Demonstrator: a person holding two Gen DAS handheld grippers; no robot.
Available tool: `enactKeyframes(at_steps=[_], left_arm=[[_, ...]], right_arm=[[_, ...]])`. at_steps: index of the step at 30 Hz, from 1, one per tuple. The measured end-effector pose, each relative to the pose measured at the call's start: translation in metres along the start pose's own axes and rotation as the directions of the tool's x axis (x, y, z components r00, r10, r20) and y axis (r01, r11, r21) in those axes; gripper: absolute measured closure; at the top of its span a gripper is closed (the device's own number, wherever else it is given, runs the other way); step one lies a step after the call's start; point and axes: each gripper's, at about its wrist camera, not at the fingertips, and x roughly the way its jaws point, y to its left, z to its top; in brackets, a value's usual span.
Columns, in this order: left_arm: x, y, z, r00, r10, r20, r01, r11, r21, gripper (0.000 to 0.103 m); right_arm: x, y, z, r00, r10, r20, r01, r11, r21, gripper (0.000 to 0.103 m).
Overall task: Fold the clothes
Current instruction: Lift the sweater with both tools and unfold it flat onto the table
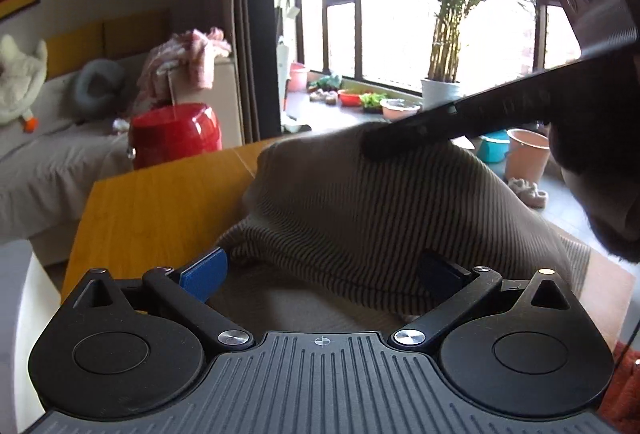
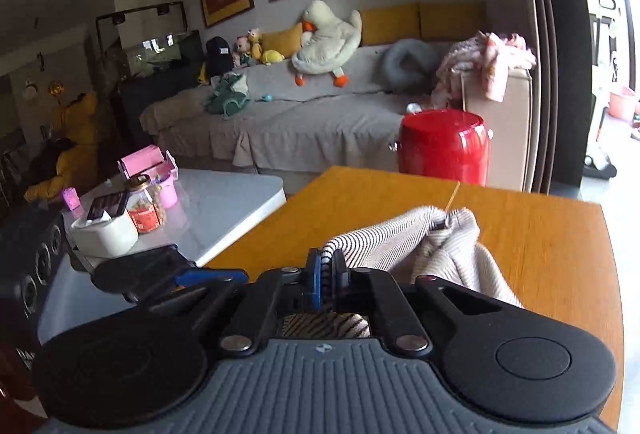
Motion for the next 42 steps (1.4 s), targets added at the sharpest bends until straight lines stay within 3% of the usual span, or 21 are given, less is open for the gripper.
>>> enactKeyframes(at_steps=[5, 7, 9, 12, 15, 17, 19, 22, 25, 28, 35, 39, 42], left_arm=[[0.035, 0.008, 0.021, 0.995, 0.035, 0.09, -0.035, 0.999, 0.0, 0.0], [0.048, 0.017, 0.028, 0.991, 0.044, 0.124, -0.041, 0.999, -0.028, 0.006], [0.06, 0.03, 0.033, 0.991, 0.021, 0.134, -0.011, 0.997, -0.075, 0.045], [0.064, 0.043, 0.028, 0.987, 0.026, 0.16, -0.004, 0.991, -0.136, 0.065], [0.066, 0.056, 0.021, 0.983, 0.046, 0.178, -0.011, 0.981, -0.191, 0.076], [0.067, 0.07, 0.02, 0.985, 0.065, 0.16, -0.026, 0.971, -0.239, 0.077], [0.068, 0.088, 0.02, 0.985, 0.094, 0.142, -0.047, 0.952, -0.302, 0.079], [0.069, 0.114, 0.017, 0.981, 0.163, 0.106, -0.111, 0.918, -0.382, 0.08], [0.07, 0.139, 0.013, 0.976, 0.21, 0.064, -0.159, 0.877, -0.454, 0.081], [0.074, 0.156, 0.008, 0.978, 0.206, 0.033, -0.162, 0.849, -0.503, 0.081], [0.073, 0.168, 0.001, 0.977, 0.213, 0.009, -0.175, 0.825, -0.537, 0.081], [0.074, 0.166, 0.0, 0.976, 0.217, 0.005, -0.181, 0.828, -0.531, 0.081], [0.076, 0.163, -0.001, 0.976, 0.219, 0.002, -0.186, 0.833, -0.52, 0.081]], right_arm=[[0.028, -0.004, 0.036, 1.0, 0.028, -0.003, -0.028, 1.0, 0.001, 0.099], [0.039, -0.005, 0.043, 1.0, 0.017, -0.005, -0.017, 1.0, -0.005, 0.098], [0.05, -0.006, 0.048, 1.0, -0.002, -0.006, 0.002, 1.0, -0.009, 0.098], [0.061, -0.007, 0.05, 1.0, -0.002, -0.019, 0.001, 1.0, -0.004, 0.098], [0.068, -0.003, 0.051, 0.999, -0.017, -0.028, 0.017, 1.0, -0.026, 0.097], [0.07, -0.004, 0.052, 0.999, -0.047, -0.012, 0.046, 0.998, -0.031, 0.095], [0.069, -0.007, 0.052, 0.995, -0.102, 0.015, 0.102, 0.994, -0.031, 0.088], [0.067, -0.017, 0.043, 0.978, -0.21, 0.019, 0.21, 0.977, -0.035, 0.069], [0.071, -0.024, 0.021, 0.965, -0.253, -0.066, 0.25, 0.967, -0.052, 0.059], [0.072, -0.02, -0.008, 0.949, -0.286, -0.13, 0.273, 0.956, -0.111, 0.05], [0.063, -0.011, -0.032, 0.927, -0.345, -0.144, 0.318, 0.931, -0.181, 0.045], [0.081, -0.004, -0.04, 0.914, -0.363, -0.179, 0.323, 0.921, -0.218, 0.032], [0.107, -0.011, -0.046, 0.894, -0.403, -0.195, 0.362, 0.907, -0.217, 0.03]])
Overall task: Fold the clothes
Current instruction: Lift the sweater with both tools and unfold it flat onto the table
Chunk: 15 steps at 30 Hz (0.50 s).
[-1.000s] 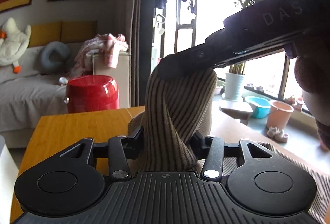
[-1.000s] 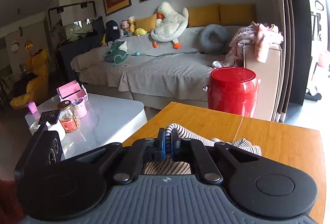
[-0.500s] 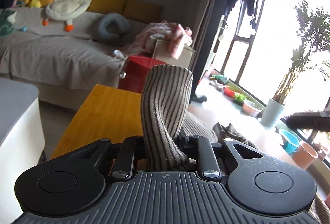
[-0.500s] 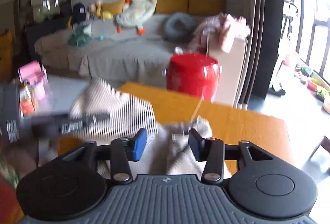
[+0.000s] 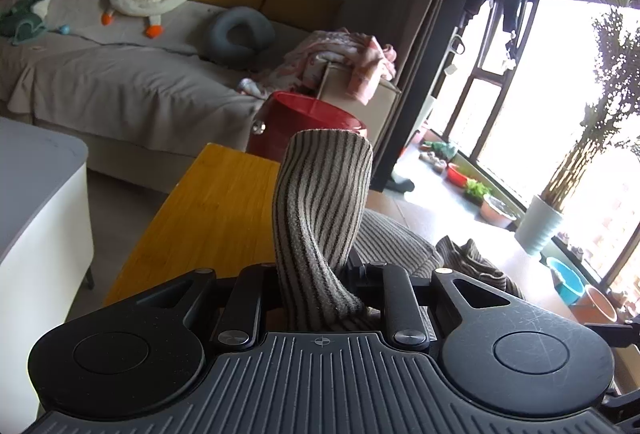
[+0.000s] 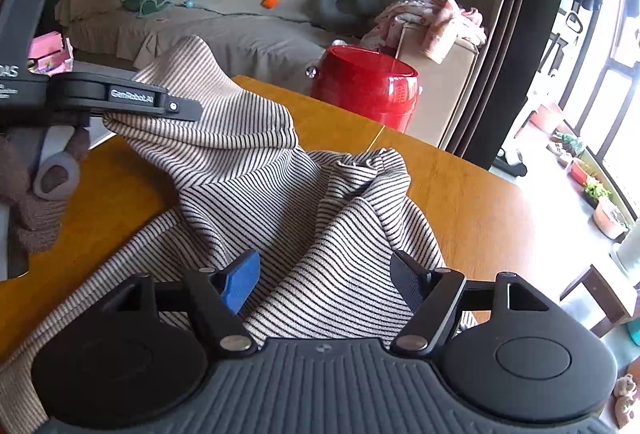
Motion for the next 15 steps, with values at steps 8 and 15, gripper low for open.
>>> enactKeyframes(at_steps=[8, 15], left_arm=[[0.002, 0.007, -0.001, 1.0, 0.02, -0.012, -0.02, 1.0, -0.021, 0.08], [0.008, 0.01, -0.003, 0.997, 0.08, -0.022, -0.08, 0.997, -0.012, 0.08]], right_arm=[[0.021, -0.074, 0.026, 0.97, -0.24, 0.043, 0.242, 0.969, -0.048, 0.098], [0.044, -0.143, 0.006, 0.941, -0.337, -0.031, 0.338, 0.934, 0.118, 0.098]])
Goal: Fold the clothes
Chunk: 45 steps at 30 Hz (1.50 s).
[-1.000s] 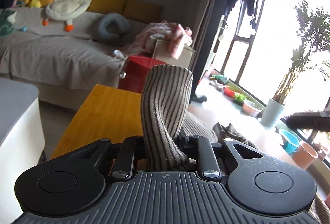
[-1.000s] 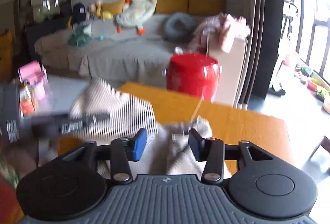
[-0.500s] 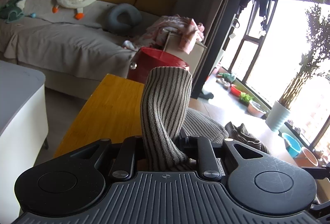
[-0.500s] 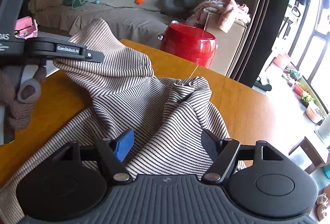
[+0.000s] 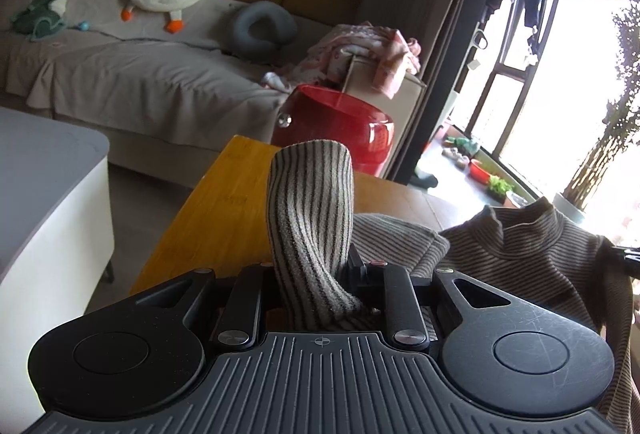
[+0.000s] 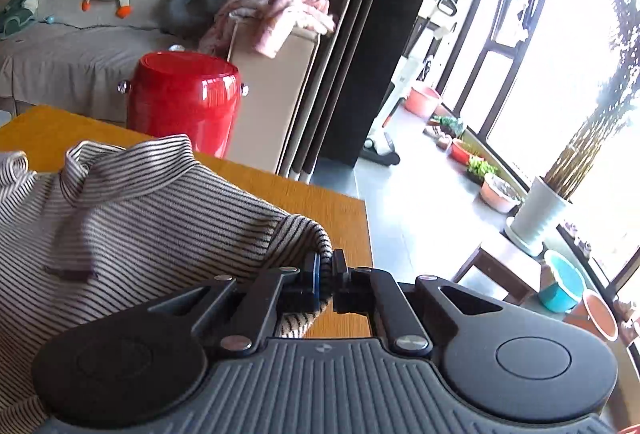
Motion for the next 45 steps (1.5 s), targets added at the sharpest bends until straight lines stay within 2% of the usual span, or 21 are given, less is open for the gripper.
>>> enactKeyframes(at_steps=[3, 6, 11, 13, 15, 17, 19, 21, 24, 25, 27, 28, 30, 32, 33, 35, 37, 38, 42, 45], left_arm=[[0.002, 0.001, -0.001, 1.0, 0.009, -0.009, -0.009, 1.0, 0.001, 0.079], [0.002, 0.003, -0.001, 1.0, 0.009, -0.008, -0.009, 1.0, -0.005, 0.077], [0.003, 0.003, -0.001, 1.0, 0.013, -0.002, -0.013, 1.0, -0.003, 0.074], [0.001, 0.005, 0.0, 1.0, 0.01, 0.004, -0.01, 1.0, -0.01, 0.071], [-0.002, 0.007, 0.002, 1.0, 0.003, 0.017, -0.002, 1.0, -0.024, 0.069], [-0.008, 0.008, 0.005, 0.999, 0.001, 0.04, 0.0, 0.999, -0.035, 0.068], [-0.013, 0.009, 0.008, 0.998, 0.006, 0.062, -0.004, 0.999, -0.039, 0.064], [-0.017, 0.009, 0.01, 0.997, 0.01, 0.082, -0.007, 0.999, -0.045, 0.059], [-0.025, 0.005, 0.013, 0.994, -0.016, 0.109, 0.021, 0.999, -0.041, 0.058], [-0.028, 0.002, 0.013, 0.992, -0.032, 0.119, 0.036, 0.999, -0.031, 0.057], [-0.035, -0.008, 0.012, 0.988, -0.066, 0.141, 0.067, 0.998, -0.003, 0.053], [-0.038, -0.014, 0.012, 0.985, -0.087, 0.15, 0.086, 0.996, 0.015, 0.052], [-0.043, -0.025, 0.009, 0.977, -0.139, 0.161, 0.132, 0.99, 0.053, 0.05], [-0.047, -0.035, 0.006, 0.966, -0.203, 0.162, 0.191, 0.978, 0.088, 0.045], [-0.047, -0.04, 0.004, 0.957, -0.25, 0.146, 0.237, 0.966, 0.102, 0.039], [-0.042, -0.048, -0.001, 0.93, -0.359, 0.074, 0.353, 0.932, 0.082, 0.033], [-0.034, -0.055, -0.009, 0.9, -0.436, -0.003, 0.436, 0.899, 0.042, 0.032], [-0.029, -0.059, -0.014, 0.888, -0.459, -0.036, 0.46, 0.888, 0.025, 0.03], [-0.01, -0.079, -0.036, 0.884, -0.444, -0.148, 0.456, 0.887, 0.066, 0.025], [-0.001, -0.086, -0.045, 0.901, -0.39, -0.189, 0.415, 0.903, 0.113, 0.02]], right_arm=[[0.018, 0.01, -0.015, 0.999, -0.043, -0.011, 0.043, 0.996, -0.076, 0.098], [0.03, 0.009, -0.017, 0.997, -0.075, -0.011, 0.074, 0.992, -0.101, 0.098], [0.03, 0.012, -0.015, 0.997, -0.072, -0.019, 0.069, 0.987, -0.147, 0.097], [0.022, 0.007, -0.017, 0.998, -0.06, -0.02, 0.058, 0.992, -0.108, 0.094], [0.008, -0.001, -0.016, 0.999, -0.04, -0.011, 0.039, 0.998, -0.045, 0.085], [-0.005, -0.009, -0.016, 1.0, -0.02, -0.001, 0.02, 1.0, 0.019, 0.081], [-0.03, -0.01, -0.018, 0.999, 0.039, 0.024, -0.04, 0.997, 0.072, 0.08], [-0.055, -0.004, -0.025, 0.99, 0.133, 0.049, -0.137, 0.985, 0.1, 0.076], [-0.087, 0.021, -0.046, 0.958, 0.281, 0.055, -0.285, 0.956, 0.075, 0.064], [-0.093, 0.032, -0.055, 0.947, 0.318, 0.038, -0.319, 0.946, 0.052, 0.064], [-0.094, 0.053, -0.073, 0.938, 0.346, -0.021, -0.346, 0.938, 0.01, 0.064], [-0.095, 0.059, -0.079, 0.939, 0.344, -0.022, -0.344, 0.939, 0.014, 0.064], [-0.095, 0.062, -0.084, 0.942, 0.336, -0.004, -0.335, 0.94, 0.066, 0.063], [-0.093, 0.056, -0.081, 0.936, 0.351, -0.012, -0.346, 0.928, 0.141, 0.061], [-0.091, 0.054, -0.08, 0.933, 0.359, -0.011, -0.352, 0.919, 0.176, 0.057], [-0.088, 0.061, -0.077, 0.936, 0.351, -0.007, -0.345, 0.923, 0.17, 0.051], [-0.087, 0.07, -0.075, 0.938, 0.345, -0.008, -0.341, 0.929, 0.146, 0.046], [-0.087, 0.075, -0.075, 0.939, 0.344, -0.009, -0.339, 0.931, 0.134, 0.038], [-0.089, 0.084, -0.073, 0.937, 0.349, -0.012, -0.345, 0.932, 0.112, 0.037], [-0.091, 0.081, -0.075, 0.933, 0.361, -0.013, -0.357, 0.927, 0.117, 0.037]])
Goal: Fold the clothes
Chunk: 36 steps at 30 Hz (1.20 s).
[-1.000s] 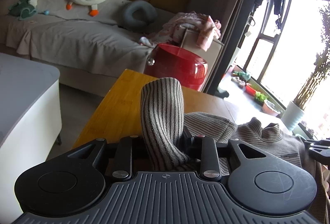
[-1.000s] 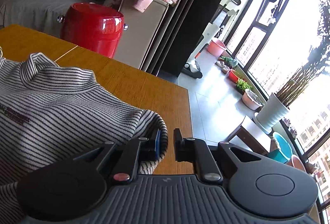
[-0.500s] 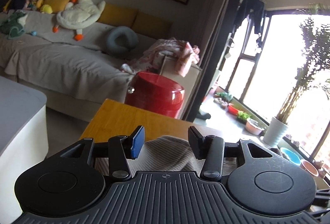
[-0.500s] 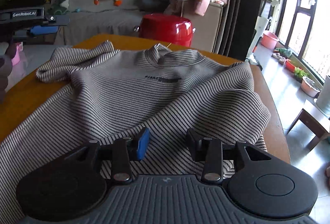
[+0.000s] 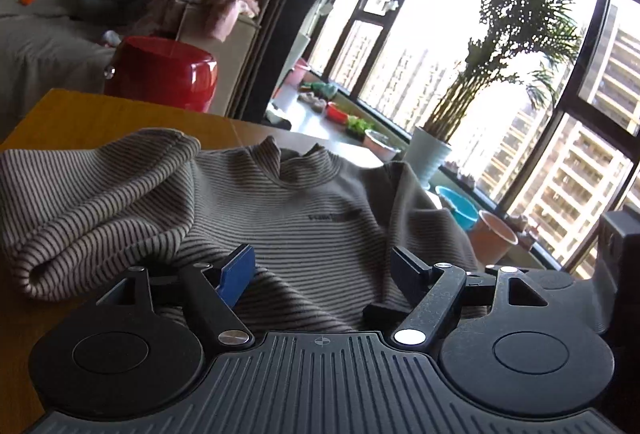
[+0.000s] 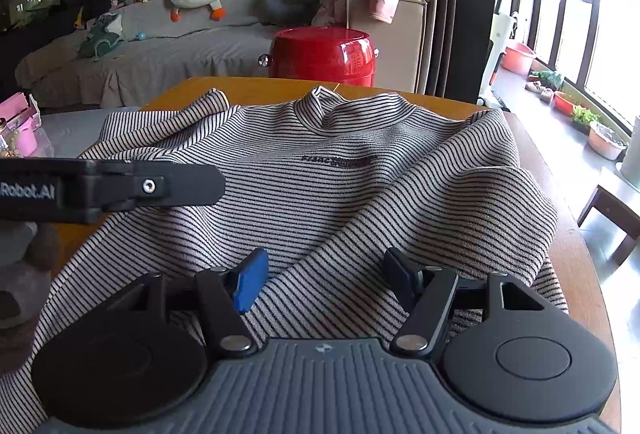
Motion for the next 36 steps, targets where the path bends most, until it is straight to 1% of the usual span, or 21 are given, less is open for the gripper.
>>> enactKeyframes(at_steps=[3, 6, 12, 15, 21, 24, 27, 29, 31, 33, 34, 36], left_arm=[[0.006, 0.002, -0.001, 0.998, 0.043, -0.037, -0.042, 0.999, 0.011, 0.013], [0.008, 0.004, -0.003, 0.996, 0.066, -0.064, -0.066, 0.998, 0.015, 0.013], [0.003, -0.004, -0.006, 0.989, 0.123, -0.082, -0.117, 0.99, 0.073, 0.01], [0.001, -0.003, -0.007, 0.988, 0.126, -0.088, -0.12, 0.99, 0.071, 0.009], [0.001, -0.001, -0.006, 0.989, 0.118, -0.091, -0.113, 0.992, 0.063, 0.008], [0.001, -0.001, -0.005, 0.989, 0.115, -0.092, -0.11, 0.992, 0.06, 0.007], [0.002, -0.001, -0.004, 0.989, 0.113, -0.094, -0.108, 0.993, 0.056, 0.005], [0.002, -0.001, -0.004, 0.989, 0.11, -0.095, -0.105, 0.993, 0.053, 0.005], [0.002, -0.001, -0.004, 0.99, 0.108, -0.096, -0.103, 0.993, 0.05, 0.004], [0.002, 0.0, -0.004, 0.99, 0.104, -0.097, -0.1, 0.994, 0.046, 0.003], [0.002, 0.0, -0.004, 0.99, 0.104, -0.098, -0.1, 0.994, 0.044, 0.003], [0.002, 0.0, -0.004, 0.989, 0.105, -0.1, -0.101, 0.994, 0.044, 0.002]], right_arm=[[-0.005, -0.002, -0.003, 1.0, 0.005, -0.008, -0.005, 1.0, -0.01, 0.038], [-0.009, -0.005, -0.004, 1.0, 0.007, -0.013, -0.007, 1.0, -0.013, 0.038], [-0.003, -0.002, -0.002, 1.0, -0.001, -0.015, 0.001, 0.999, -0.043, 0.035], [0.0, -0.001, 0.0, 1.0, -0.001, -0.012, 0.0, 0.999, -0.051, 0.034], [-0.003, -0.004, -0.003, 1.0, 0.0, -0.012, 0.0, 0.999, -0.053, 0.034], [-0.009, -0.009, -0.004, 1.0, -0.019, -0.02, 0.018, 0.998, -0.067, 0.034], [-0.019, -0.017, -0.006, 0.998, -0.058, -0.026, 0.055, 0.995, -0.077, 0.034], [-0.026, -0.017, -0.007, 0.995, -0.102, -0.021, 0.099, 0.989, -0.107, 0.034], [-0.033, -0.016, -0.007, 0.989, -0.149, -0.008, 0.147, 0.979, -0.142, 0.034], [-0.044, -0.014, -0.004, 0.984, -0.176, 0.018, 0.177, 0.971, -0.16, 0.035], [-0.05, -0.013, -0.003, 0.983, -0.18, 0.034, 0.184, 0.969, -0.165, 0.035], [-0.063, -0.008, 0.0, 0.99, -0.129, 0.051, 0.136, 0.977, -0.162, 0.035]])
